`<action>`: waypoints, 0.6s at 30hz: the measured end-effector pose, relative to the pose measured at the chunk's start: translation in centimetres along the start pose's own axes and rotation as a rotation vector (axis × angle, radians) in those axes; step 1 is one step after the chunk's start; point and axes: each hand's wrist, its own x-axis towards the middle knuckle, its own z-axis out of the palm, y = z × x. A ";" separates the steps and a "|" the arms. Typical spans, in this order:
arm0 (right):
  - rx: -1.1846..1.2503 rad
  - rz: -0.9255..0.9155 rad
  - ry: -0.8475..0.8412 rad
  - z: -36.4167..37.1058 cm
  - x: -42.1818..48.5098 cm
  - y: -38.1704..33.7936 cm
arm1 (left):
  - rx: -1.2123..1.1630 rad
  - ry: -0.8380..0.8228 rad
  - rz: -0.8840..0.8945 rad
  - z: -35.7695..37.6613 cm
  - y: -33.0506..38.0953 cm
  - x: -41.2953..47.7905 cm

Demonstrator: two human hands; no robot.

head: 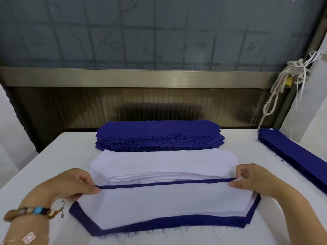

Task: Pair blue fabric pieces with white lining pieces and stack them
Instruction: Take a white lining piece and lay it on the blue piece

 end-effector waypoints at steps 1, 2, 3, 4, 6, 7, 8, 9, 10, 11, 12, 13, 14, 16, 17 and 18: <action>-0.003 0.003 0.012 0.0 0.0 0.0 | -0.007 0.011 0.000 0.0 -0.1 0.0; 0.002 0.009 0.020 0.0 0.1 0.0 | -0.010 0.017 -0.001 -0.1 -0.1 0.0; 0.005 0.014 0.025 0.0 0.0 -0.1 | -0.009 0.018 -0.004 -0.1 0.0 0.0; 0.002 0.017 0.026 0.0 0.0 -0.1 | -0.005 0.019 -0.006 -0.1 0.0 -0.1; -0.016 0.014 0.027 0.0 0.1 -0.2 | -0.005 0.027 -0.003 0.0 0.0 -0.1; -0.023 0.012 0.029 -0.1 0.1 -0.2 | -0.011 0.034 0.002 0.0 0.0 0.0; -0.027 0.012 0.030 -0.1 0.1 -0.3 | -0.013 0.040 0.008 0.0 0.0 0.0; -0.030 0.010 0.031 -0.1 0.1 -0.3 | -0.008 0.041 0.010 0.0 0.0 0.0; -0.031 0.006 0.032 -0.1 0.2 -0.3 | 0.001 0.039 0.007 0.0 0.0 0.0; -0.030 0.003 0.033 0.0 0.2 -0.2 | 0.008 0.037 0.002 0.1 0.0 0.0; -0.027 0.002 0.035 0.0 0.2 -0.2 | 0.009 0.036 -0.002 0.1 0.0 0.0; -0.023 0.003 0.041 0.0 0.2 -0.1 | 0.003 0.038 -0.001 0.1 -0.1 0.0; -0.019 0.002 0.049 0.0 0.2 0.0 | -0.003 0.041 0.001 0.1 -0.1 0.0; -0.016 0.002 0.061 0.0 0.2 0.1 | -0.004 0.047 -0.007 0.2 -0.1 0.0; -0.016 0.003 0.062 0.1 0.2 0.2 | -0.001 0.050 -0.016 0.2 0.0 -0.1; -0.017 0.002 0.062 0.1 0.3 0.3 | 0.004 0.049 -0.024 0.2 0.0 -0.1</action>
